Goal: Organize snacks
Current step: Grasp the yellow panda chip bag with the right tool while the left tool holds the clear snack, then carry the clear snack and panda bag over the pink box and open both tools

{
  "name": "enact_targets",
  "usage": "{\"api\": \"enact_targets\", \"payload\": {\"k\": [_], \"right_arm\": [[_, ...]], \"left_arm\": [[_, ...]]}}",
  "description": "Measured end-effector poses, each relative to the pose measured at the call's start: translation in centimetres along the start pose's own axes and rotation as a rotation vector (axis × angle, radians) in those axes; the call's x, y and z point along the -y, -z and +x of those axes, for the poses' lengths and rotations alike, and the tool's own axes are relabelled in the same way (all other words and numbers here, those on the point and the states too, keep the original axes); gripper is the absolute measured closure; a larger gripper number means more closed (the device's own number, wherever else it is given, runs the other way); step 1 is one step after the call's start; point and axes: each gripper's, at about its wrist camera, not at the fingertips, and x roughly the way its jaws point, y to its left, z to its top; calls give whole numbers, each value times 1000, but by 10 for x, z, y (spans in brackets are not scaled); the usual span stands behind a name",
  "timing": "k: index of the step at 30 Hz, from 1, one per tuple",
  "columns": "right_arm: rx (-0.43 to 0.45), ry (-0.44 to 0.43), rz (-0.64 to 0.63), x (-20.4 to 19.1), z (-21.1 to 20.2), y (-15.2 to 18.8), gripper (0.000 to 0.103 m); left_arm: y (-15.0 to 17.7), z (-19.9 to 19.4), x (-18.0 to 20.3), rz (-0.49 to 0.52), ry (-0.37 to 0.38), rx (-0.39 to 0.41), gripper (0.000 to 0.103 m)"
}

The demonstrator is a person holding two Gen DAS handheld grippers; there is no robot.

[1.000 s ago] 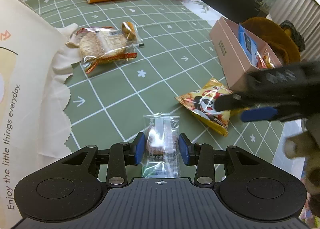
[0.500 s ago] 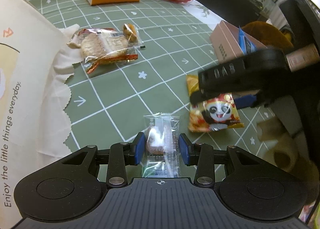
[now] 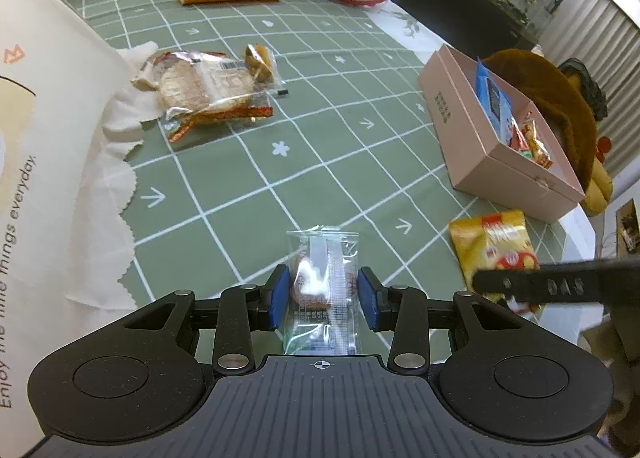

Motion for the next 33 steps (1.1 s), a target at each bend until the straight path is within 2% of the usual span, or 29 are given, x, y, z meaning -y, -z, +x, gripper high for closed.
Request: {"api": "enact_targets", "payload": {"k": [4, 6, 10, 15, 19, 20, 24, 27, 33], "right_arm": [[-5, -37, -1, 14, -9, 18, 44], [-8, -44, 1, 20, -11, 26, 37], [6, -45, 19, 24, -9, 37, 32], [66, -32, 7, 21, -8, 47, 25], [109, 10, -57, 16, -7, 59, 20], [121, 25, -83, 14, -6, 62, 17], [138, 32, -51, 21, -4, 65, 5], [142, 41, -31, 24, -2, 67, 0], [133, 45, -24, 25, -2, 67, 0]], "left_arm": [[2, 4, 14, 32, 21, -17, 60], [4, 6, 23, 58, 24, -24, 60], [9, 9, 37, 115, 16, -33, 60], [10, 10, 42, 126, 25, -36, 60], [13, 11, 47, 150, 21, -23, 60], [14, 11, 48, 157, 15, -15, 60], [19, 10, 52, 189, -1, 4, 60], [22, 9, 49, 169, 15, 18, 60], [22, 8, 43, 146, 45, 28, 60]]}}
